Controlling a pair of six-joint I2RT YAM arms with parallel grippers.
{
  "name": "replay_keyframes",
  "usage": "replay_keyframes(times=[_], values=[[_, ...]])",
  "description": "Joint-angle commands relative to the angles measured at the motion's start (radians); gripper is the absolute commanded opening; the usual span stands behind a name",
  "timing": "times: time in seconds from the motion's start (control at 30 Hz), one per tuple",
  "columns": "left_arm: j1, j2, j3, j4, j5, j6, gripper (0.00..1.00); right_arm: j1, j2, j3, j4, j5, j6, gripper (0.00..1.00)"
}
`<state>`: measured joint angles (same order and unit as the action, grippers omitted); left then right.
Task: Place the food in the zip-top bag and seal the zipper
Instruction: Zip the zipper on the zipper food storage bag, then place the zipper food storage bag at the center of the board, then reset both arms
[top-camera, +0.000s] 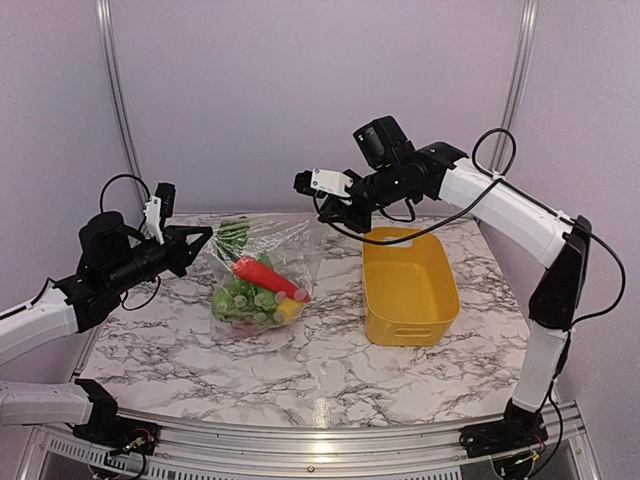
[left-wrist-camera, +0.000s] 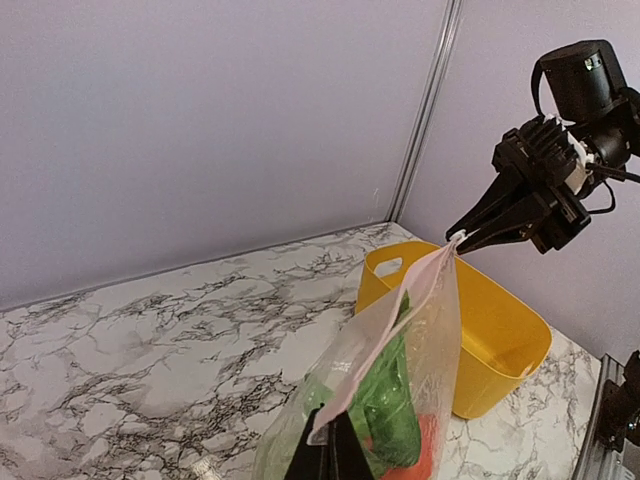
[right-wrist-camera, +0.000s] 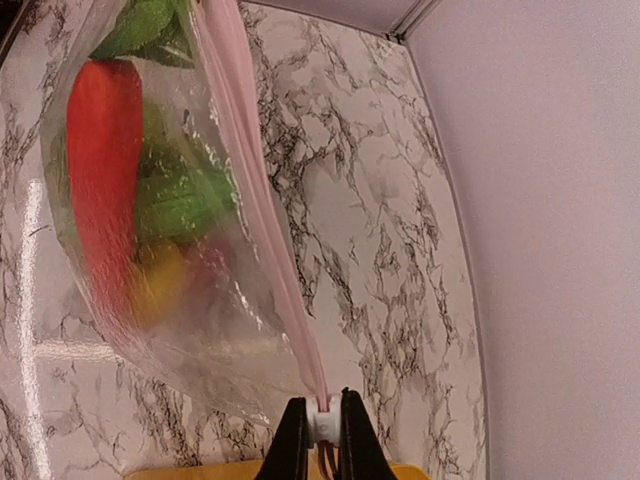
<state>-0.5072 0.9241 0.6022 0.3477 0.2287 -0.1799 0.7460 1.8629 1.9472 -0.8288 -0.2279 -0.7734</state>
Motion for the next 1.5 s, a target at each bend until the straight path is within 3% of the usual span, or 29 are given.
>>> replay_keyframes(times=[0.0,0.13,0.23,0.37,0.53,0.63,0.67,0.77,0.9,1.13,1.3,1.4,1.47], values=[[0.081,0.146,0.126,0.098,-0.039,-0.001,0.0,-0.118,0.087,0.158,-0.033,0.134,0.019,0.0],[0.137,0.303,0.256,0.188,0.035,-0.039,0.0,-0.126,0.179,0.334,-0.026,0.133,0.024,0.0],[0.15,0.384,0.34,0.194,0.096,-0.05,0.0,-0.107,0.173,0.347,-0.006,0.121,0.016,0.0],[0.15,0.415,0.344,0.184,0.19,-0.108,0.0,-0.044,0.083,0.178,0.021,0.129,-0.025,0.0],[0.15,0.301,0.203,0.076,0.184,-0.133,0.0,0.041,-0.049,-0.141,0.122,0.117,-0.012,0.0],[0.15,0.205,0.138,-0.053,0.133,-0.122,0.14,0.063,-0.029,-0.166,0.047,0.038,0.032,0.0],[0.15,0.169,0.126,-0.105,0.114,-0.111,0.22,0.064,-0.015,-0.149,0.012,0.011,0.044,0.03],[0.151,0.069,0.134,-0.28,0.049,-0.081,0.46,0.064,0.006,-0.101,-0.082,-0.038,0.058,0.29],[0.15,-0.038,0.169,-0.467,-0.03,-0.014,0.6,0.054,-0.041,-0.111,-0.089,-0.085,0.073,0.41],[0.151,-0.056,0.201,-0.498,-0.078,0.017,0.65,0.007,-0.102,-0.101,-0.101,-0.148,0.099,0.48],[0.15,-0.033,0.234,-0.5,-0.071,0.03,0.65,-0.101,-0.163,-0.119,-0.07,-0.215,0.152,0.51],[0.15,-0.039,0.275,-0.532,-0.17,0.058,0.66,-0.205,-0.234,-0.148,0.018,-0.194,0.218,0.58],[0.15,-0.04,0.306,-0.552,-0.258,0.072,0.69,-0.302,-0.294,-0.19,0.117,-0.181,0.282,0.69]])
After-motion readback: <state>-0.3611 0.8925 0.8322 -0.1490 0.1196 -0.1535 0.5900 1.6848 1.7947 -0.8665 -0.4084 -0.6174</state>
